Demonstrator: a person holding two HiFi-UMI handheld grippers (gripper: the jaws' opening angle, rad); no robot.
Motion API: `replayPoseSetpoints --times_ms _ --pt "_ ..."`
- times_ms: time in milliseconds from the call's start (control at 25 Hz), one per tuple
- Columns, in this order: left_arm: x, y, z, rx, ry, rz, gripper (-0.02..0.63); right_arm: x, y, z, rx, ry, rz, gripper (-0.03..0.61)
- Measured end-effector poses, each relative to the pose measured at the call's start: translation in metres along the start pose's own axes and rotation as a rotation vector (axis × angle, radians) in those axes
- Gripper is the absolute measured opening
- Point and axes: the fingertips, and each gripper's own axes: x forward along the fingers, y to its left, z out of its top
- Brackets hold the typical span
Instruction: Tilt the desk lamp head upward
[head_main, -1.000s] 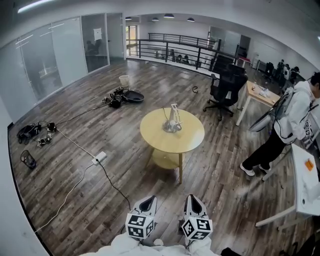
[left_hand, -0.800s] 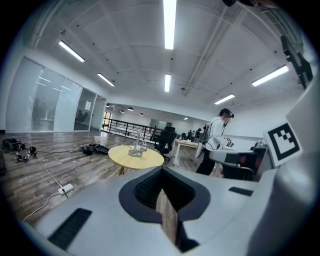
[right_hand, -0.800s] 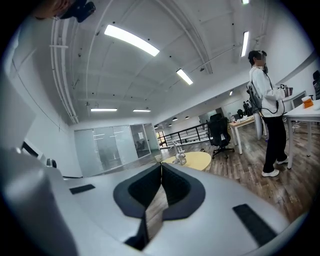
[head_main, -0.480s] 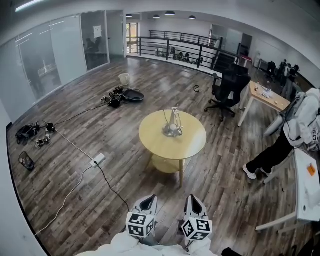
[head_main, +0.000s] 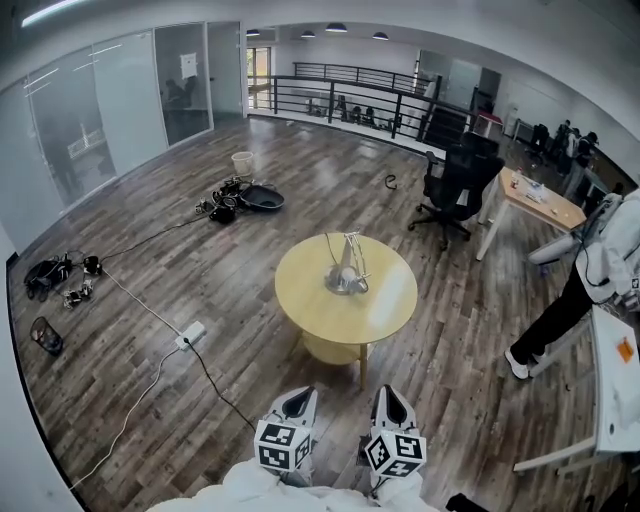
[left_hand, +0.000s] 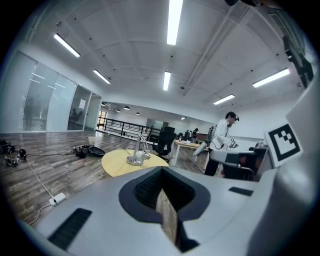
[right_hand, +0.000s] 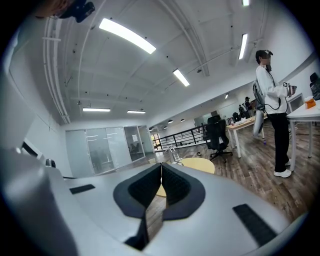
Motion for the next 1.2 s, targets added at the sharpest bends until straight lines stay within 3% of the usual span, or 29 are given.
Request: replayPoseSetpoints --times_ms 600,1200 --pt "0.108 0.099 0.039 -0.008 0.029 -0.034 -0.002 0.137 -0.003 0.021 0.002 -0.028 -0.072 0.012" --pt "0.186 0.137 0.064 -0.009 0.051 -0.056 -0.003 0.217 -0.024 0.016 0.002 0.035 -0.109 0.012"
